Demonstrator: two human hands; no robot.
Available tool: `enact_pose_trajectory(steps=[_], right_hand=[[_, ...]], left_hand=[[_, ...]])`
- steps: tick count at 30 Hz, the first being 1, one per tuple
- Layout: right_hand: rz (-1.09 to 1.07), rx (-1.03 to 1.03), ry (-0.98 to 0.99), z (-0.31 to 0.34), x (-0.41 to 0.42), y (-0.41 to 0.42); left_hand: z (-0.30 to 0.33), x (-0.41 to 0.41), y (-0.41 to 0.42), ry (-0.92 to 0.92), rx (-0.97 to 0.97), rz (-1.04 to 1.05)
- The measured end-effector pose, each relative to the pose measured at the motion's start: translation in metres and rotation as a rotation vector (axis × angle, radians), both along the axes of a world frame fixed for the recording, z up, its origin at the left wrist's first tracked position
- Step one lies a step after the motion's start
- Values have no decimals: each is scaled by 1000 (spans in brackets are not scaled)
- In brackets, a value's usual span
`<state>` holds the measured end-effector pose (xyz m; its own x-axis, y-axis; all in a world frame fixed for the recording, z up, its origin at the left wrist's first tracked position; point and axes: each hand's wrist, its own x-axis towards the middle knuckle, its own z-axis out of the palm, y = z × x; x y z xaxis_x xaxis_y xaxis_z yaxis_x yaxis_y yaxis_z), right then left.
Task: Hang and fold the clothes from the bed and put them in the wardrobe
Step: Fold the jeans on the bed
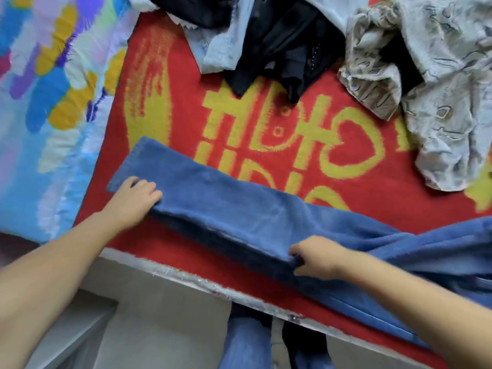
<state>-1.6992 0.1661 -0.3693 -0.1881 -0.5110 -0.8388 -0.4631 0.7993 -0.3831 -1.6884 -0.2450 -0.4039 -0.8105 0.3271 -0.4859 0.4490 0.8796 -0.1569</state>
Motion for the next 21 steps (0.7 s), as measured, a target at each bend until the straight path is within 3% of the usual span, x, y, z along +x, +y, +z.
enact_pose_trajectory(steps=[3,5,9,13,17,21], right_hand=[[-73,-14,-119,-17,37,7],[-190,-96,-103,-17,38,32],[-547,-154,229,-5,-1,143],[-585,106,594,4,-53,305],[-343,397,607,-6,-84,413],[-260,334,720,-3,-81,438]], left_hand=[[-11,14,33,-355,-383,222],[-15,13,78,-387,-400,185],[-5,7,223,-239,-79,-28],[6,15,389,-183,389,-63],[-8,13,508,-296,365,317],[-5,15,536,-91,274,325]])
